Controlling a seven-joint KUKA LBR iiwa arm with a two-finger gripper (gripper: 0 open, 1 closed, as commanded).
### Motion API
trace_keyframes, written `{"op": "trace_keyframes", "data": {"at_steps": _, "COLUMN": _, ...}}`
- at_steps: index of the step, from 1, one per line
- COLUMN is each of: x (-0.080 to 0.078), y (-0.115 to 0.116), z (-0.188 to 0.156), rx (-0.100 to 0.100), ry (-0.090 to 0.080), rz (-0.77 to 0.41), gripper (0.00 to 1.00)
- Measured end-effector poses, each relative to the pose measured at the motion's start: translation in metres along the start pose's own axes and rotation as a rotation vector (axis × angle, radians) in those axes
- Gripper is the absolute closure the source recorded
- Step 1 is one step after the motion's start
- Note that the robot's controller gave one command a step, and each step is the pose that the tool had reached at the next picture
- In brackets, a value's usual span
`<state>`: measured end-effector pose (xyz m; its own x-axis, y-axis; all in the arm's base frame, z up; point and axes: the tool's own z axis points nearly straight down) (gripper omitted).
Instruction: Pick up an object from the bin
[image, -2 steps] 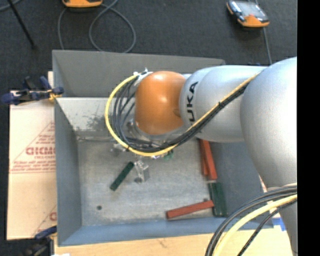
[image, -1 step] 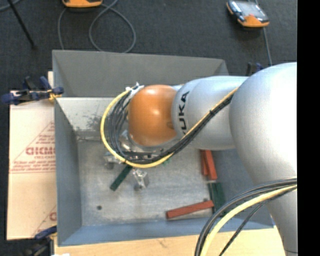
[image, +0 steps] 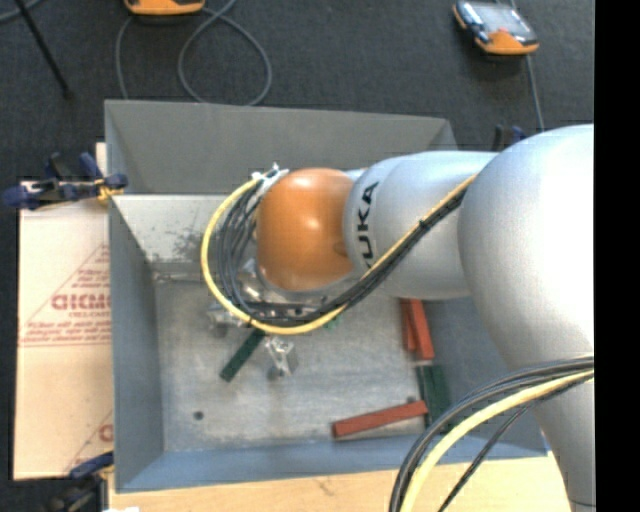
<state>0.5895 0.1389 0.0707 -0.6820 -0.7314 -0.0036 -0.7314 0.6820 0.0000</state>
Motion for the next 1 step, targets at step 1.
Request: {"op": "trace_keyframes", "data": {"at_steps": 1, "x": -0.0005, "y": 0.0000, "z": -0.0005, "rx": 0.000, "ry": -0.001, "rz": 0.002, "gripper": 1.00}}
